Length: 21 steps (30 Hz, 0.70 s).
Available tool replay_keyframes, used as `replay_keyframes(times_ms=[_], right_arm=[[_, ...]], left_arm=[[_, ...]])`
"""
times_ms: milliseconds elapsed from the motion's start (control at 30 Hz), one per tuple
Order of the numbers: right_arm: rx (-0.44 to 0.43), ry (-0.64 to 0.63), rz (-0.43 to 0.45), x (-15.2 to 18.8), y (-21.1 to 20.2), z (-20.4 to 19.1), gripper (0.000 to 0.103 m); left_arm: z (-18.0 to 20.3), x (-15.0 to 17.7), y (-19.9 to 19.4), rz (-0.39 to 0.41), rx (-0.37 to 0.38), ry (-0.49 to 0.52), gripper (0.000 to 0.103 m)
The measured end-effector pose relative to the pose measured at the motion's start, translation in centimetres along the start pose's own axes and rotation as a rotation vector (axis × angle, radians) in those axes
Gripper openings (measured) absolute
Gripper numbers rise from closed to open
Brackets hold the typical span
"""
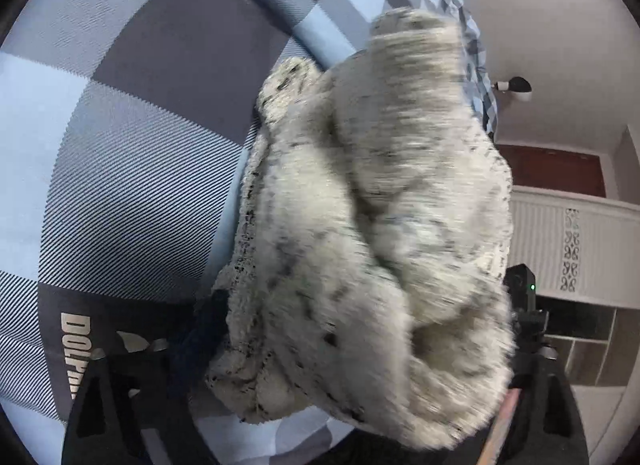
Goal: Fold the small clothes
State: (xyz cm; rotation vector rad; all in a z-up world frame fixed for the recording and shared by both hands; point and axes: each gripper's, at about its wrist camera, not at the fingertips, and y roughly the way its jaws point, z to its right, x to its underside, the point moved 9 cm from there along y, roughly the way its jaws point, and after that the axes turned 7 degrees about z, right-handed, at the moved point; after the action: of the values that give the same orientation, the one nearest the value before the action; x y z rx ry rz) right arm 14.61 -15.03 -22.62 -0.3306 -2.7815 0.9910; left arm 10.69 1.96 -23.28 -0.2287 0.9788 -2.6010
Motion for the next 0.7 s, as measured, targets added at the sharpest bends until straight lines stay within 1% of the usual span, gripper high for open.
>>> replay_keyframes(times_ms=[33,167,200,233,300,400,533,600,700], right_arm=[[-0.005,-0.006,0.005,0.0,0.2,-0.1,0.102],[-0.038,-0.011,-0.023,0.0,0.5,-0.3,0.102],[-0.043,0.001,-0.006,0.0,0.2,-0.4,0.101],[-0.042,-0.001,0.031,0.0,-0.4,-0.6,0.098],[-0.034,-0.032,0.087,0.0,-1.6,-1.6,0.084],[-0.060,-0.101,0.172,0.1,-3.8,-3.7,0.078],[-0.098,-0.192,0.278,-1.2,-6.6,-5.9,0.077],[-0.103,-0.246,0.320,-2.8,-7.4,-7.4,0.077],[-0.102,-0.286,0.370,-6.2,-7.6,-8.8,0.077]], left_arm=[[0.3,0.0,-0.1,0.008,-0.004,0.010,0.077],[1.4,0.0,-0.3,0.023,-0.023,0.062,0.065],[2.0,-0.1,-0.6,0.037,-0.031,0.085,0.061],[2.7,-0.1,-1.1,0.057,-0.041,0.112,0.059],[4.2,0.1,-2.1,0.094,-0.051,0.158,0.056],[7.3,0.2,-3.8,0.152,-0.034,0.239,0.055],[10.8,-1.2,-5.5,0.217,0.016,0.313,0.055],[12.2,-2.8,-5.9,0.252,0.024,0.344,0.055],[14.1,-6.7,-5.4,0.276,0.029,0.358,0.055]])
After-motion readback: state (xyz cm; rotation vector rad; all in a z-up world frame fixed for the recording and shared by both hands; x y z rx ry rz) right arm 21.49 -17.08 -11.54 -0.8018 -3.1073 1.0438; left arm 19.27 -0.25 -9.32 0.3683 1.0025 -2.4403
